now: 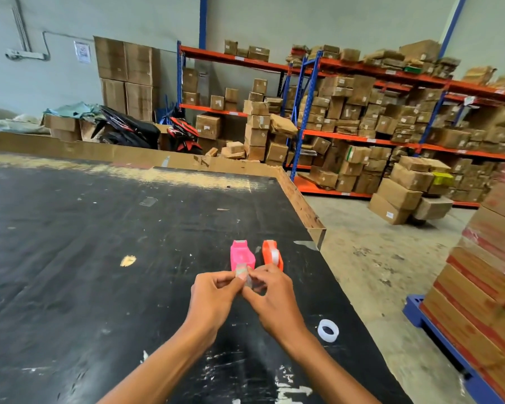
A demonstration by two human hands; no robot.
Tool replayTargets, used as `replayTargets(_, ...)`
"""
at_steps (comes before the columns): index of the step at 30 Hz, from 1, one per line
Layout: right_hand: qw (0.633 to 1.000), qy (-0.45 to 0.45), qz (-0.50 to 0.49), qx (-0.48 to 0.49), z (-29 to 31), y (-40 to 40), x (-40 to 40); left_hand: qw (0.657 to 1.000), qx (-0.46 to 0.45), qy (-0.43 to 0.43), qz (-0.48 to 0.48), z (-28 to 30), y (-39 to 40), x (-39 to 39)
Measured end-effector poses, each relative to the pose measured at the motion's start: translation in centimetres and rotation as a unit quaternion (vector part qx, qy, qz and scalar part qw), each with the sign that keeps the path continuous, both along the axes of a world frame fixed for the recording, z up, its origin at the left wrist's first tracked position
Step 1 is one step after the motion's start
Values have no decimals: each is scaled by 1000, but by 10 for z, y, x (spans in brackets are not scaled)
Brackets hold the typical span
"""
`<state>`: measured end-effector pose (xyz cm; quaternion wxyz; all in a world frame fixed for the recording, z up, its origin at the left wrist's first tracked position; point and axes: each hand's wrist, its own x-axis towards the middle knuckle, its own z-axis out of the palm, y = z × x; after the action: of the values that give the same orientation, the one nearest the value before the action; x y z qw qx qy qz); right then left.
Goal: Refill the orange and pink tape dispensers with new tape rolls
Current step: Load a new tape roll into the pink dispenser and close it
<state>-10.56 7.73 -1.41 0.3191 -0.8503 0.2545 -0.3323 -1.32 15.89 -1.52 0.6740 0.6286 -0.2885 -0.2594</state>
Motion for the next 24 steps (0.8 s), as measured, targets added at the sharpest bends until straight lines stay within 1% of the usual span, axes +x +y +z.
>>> replayTargets(4, 1000, 5, -8, -23, 5, -22, 23, 999, 9, -36, 30, 5, -29, 14)
replayTargets(7, 999, 25, -13, -21, 9, -42, 34, 998, 21, -53, 27, 5, -49, 27)
replayTargets(9, 999, 31, -12, 13, 10, -60, 44, 996, 53, -63, 24, 0, -68, 42)
replayTargets(13, 995, 63, -38, 66, 14, -94, 65, 993, 99, -45, 35, -13, -97, 70)
replayTargets(15, 993, 73, -50, 75, 10, -108, 76, 989, 126, -74, 34, -23, -105, 80)
replayTargets(17, 992, 89, -53, 75, 3, -116, 83, 985, 145, -89, 9, -33, -110, 84)
replayTargets(20, 990, 124, -34, 52, -11, -125, 88, 985, 143, -98, 1, -47, -112, 83)
replayTargets(24, 985, 173, -5, 27, -15, -136, 93, 986, 119, -112, 46, -58, -113, 81)
